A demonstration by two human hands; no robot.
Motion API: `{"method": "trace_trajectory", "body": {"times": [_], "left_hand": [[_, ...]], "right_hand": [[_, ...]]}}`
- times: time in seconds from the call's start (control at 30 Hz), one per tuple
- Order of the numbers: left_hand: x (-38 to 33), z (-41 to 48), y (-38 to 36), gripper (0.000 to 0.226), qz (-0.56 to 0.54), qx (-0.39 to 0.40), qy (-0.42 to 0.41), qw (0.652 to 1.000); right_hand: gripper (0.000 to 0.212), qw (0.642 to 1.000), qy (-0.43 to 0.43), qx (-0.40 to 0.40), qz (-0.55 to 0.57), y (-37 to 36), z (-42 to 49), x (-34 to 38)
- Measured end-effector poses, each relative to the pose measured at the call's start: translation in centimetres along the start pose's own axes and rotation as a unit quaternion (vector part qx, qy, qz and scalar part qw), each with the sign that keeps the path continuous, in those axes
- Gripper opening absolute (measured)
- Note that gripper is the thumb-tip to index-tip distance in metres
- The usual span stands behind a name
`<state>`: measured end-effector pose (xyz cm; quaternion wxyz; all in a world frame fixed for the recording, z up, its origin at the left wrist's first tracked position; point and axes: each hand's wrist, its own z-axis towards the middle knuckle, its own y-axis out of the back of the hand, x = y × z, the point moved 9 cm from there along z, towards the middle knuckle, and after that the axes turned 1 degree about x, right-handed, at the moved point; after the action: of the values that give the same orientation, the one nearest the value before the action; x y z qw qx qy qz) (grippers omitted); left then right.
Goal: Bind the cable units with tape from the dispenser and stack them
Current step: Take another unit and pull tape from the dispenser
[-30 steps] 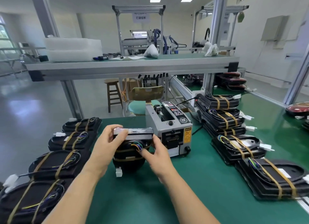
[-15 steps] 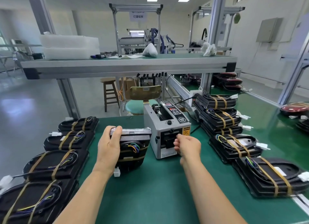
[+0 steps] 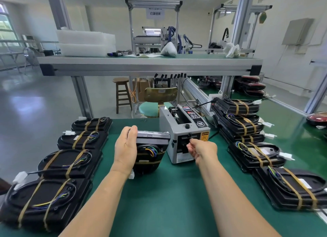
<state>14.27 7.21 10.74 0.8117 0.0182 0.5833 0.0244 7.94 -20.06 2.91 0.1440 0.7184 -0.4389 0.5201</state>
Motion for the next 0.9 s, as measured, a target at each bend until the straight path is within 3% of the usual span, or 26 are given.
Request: {"method": "trace_trajectory", "body": {"times": [0.27,0.33,0.43,0.57,0.9], "left_hand": [[-0.5,-0.8,-0.2,0.023,-0.016,0.009,-0.014,1.0],[-0.9,-0.5,0.1,0.021,-0.008,0.0,-0.024,1.0],[-1.9,0.1,0.2,0.028,0.018,-0.004,-0.057,0.998],[-2.1,0.4,0.2,0.027,0.046,-0.023,-0.058,0.997],[-1.7,0.1,0.7,0.016,0.065,-0.041,-0.027,0.997]], "right_hand": [[0.017,0.999,0.017,-0.037,-0.004,0.1,-1.5,0.0],[0.016,0.999,0.01,0.003,0.051,-0.8,-3.4,-0.1],[0.013,0.985,0.012,0.137,0.108,-4.6,-7.7,0.8],[0.004,0.957,-0.034,0.274,0.092,-9.0,-12.2,0.1],[0.01,0.957,-0.055,0.278,0.066,-9.7,-12.6,-1.6]]}}
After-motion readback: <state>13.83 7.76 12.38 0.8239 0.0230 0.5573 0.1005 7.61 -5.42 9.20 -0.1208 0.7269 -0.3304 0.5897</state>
